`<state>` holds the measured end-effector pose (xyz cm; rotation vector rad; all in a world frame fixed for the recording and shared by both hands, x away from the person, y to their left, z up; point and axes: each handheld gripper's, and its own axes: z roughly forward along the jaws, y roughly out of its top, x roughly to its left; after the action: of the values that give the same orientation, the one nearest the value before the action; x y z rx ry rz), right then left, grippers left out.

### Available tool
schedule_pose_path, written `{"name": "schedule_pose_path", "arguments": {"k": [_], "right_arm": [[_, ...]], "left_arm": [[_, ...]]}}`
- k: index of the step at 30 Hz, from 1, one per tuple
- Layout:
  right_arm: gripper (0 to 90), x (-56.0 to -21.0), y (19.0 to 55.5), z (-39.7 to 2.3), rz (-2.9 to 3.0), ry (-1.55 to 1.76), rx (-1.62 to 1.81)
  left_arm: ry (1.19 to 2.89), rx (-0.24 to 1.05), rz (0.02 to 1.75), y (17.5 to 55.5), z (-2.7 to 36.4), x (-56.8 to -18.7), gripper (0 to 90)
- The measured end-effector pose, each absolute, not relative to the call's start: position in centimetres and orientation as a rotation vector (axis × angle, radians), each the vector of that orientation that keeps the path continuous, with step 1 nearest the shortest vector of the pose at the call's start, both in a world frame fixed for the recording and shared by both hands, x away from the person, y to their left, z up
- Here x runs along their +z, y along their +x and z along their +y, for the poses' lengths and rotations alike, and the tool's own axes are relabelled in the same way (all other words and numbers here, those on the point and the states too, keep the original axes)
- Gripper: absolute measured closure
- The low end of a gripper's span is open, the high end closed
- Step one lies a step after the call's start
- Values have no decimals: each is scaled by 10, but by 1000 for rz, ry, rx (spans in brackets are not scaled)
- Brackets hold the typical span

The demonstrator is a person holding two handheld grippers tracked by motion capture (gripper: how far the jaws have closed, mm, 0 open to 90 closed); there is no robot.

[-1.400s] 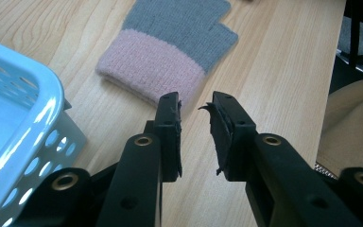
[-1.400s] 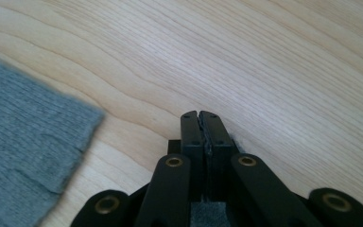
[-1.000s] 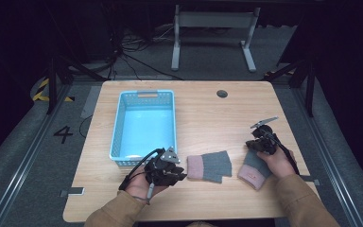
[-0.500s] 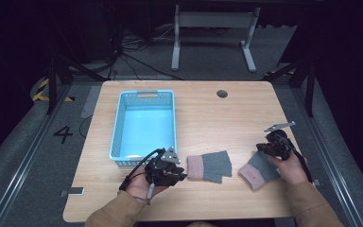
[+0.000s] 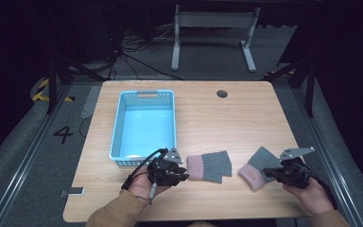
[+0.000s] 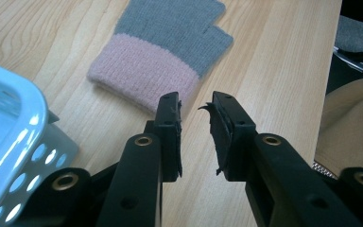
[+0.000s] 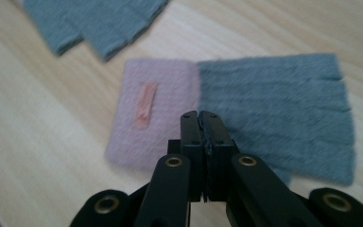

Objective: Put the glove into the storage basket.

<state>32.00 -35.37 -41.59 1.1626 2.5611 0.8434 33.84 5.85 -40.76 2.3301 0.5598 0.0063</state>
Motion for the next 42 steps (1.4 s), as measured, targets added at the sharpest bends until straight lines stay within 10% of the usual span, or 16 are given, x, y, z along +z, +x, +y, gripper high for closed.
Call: {"name": "schedule_pose_path", "arguments": {"k": [42], "right_arm": [[876,-439,317,-315,2673,1030,811]], "left_arm": [[2326,9,568,338,61,-408,733]]}}
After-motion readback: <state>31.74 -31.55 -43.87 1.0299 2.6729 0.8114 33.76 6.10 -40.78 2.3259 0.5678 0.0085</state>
